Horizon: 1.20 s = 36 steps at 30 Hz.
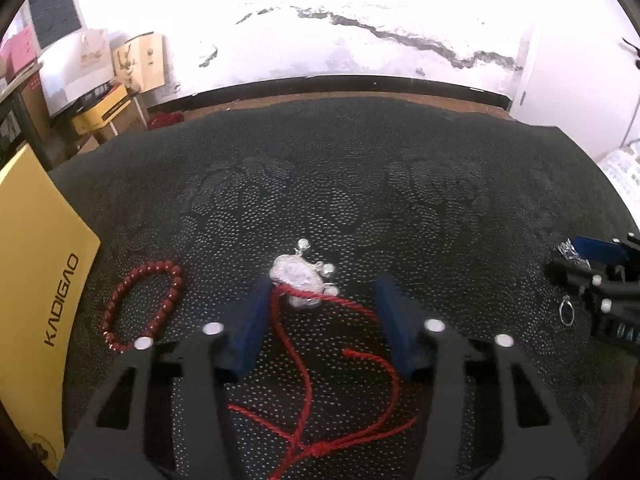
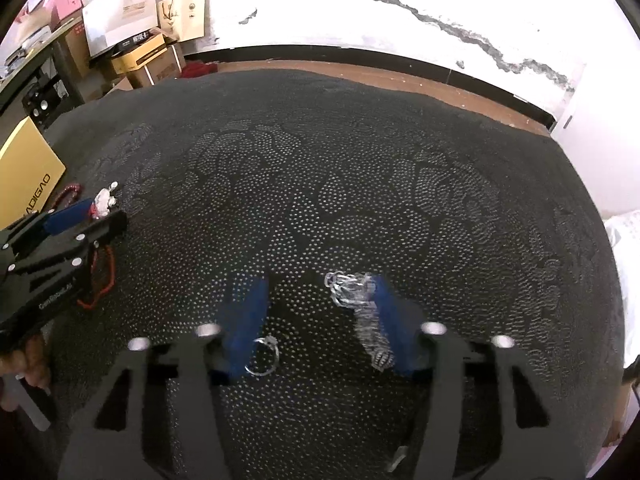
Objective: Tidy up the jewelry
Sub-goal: 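Close left tool on the silver pendant while right tool grasps the silver chain, then carry the pendant with left tool while right tool carries the chain into the yellow box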
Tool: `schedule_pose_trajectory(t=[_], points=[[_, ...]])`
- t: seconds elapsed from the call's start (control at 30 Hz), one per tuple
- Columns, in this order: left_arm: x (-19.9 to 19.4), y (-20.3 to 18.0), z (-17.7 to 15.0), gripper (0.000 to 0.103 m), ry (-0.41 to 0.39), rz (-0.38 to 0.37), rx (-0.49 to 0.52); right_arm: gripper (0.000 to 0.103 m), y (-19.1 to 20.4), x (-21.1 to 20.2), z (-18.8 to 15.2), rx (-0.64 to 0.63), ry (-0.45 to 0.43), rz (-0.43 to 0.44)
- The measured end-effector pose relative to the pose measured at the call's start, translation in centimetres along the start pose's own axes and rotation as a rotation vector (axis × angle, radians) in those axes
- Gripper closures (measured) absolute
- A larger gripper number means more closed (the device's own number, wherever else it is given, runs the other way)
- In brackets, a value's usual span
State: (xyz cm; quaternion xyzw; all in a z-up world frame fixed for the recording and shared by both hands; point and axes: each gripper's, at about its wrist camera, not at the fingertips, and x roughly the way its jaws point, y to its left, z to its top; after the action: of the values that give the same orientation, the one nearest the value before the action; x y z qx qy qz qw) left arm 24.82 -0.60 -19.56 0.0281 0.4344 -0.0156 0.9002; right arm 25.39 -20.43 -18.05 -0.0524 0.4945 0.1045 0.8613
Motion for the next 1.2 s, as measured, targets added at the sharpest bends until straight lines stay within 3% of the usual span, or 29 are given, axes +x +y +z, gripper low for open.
schedule_pose_trajectory(t=[0.03,0.13,0.17,0.2,0.6,0.93,1.2], points=[[-0.1,-0.2,0.0,0.07,-0.005,0.008,0.009,0.068,-0.1,-0.1,0.0,-0.002,0.0,0.001],[-0.1,-0.5,-0.1,0.07,-0.005,0.011,0.01,0.081,-0.6,-0.2,-0.1,0.002,-0.004,0.008],[-0.1,-0.5,-0.1,0.07,-0.005,0.012,0.01,0.093,-0.4,-0.3,-0.1,-0.001,-0.004,0.019],[-0.1,-0.6,-0.1,0.07,-0.005,0.013,0.011,0.094,-0.1,-0.3,-0.1,-0.01,-0.003,0.008],[-0.8,-0.3,0.3,0.074,0.048,-0.004,-0.006,0.097,-0.8,-3.6,0.6,0.032,-0.055,0.025],[-6.0,0.3,2.3,0.074,0.002,-0.025,-0.001,0.097,-0.6,-8.6,1.3,0.074,-0.123,0.102],[-12.1,2.1,3.9,0.074,-0.022,-0.041,-0.009,0.097,3.2,-14.2,3.1,0.048,-0.159,0.108]])
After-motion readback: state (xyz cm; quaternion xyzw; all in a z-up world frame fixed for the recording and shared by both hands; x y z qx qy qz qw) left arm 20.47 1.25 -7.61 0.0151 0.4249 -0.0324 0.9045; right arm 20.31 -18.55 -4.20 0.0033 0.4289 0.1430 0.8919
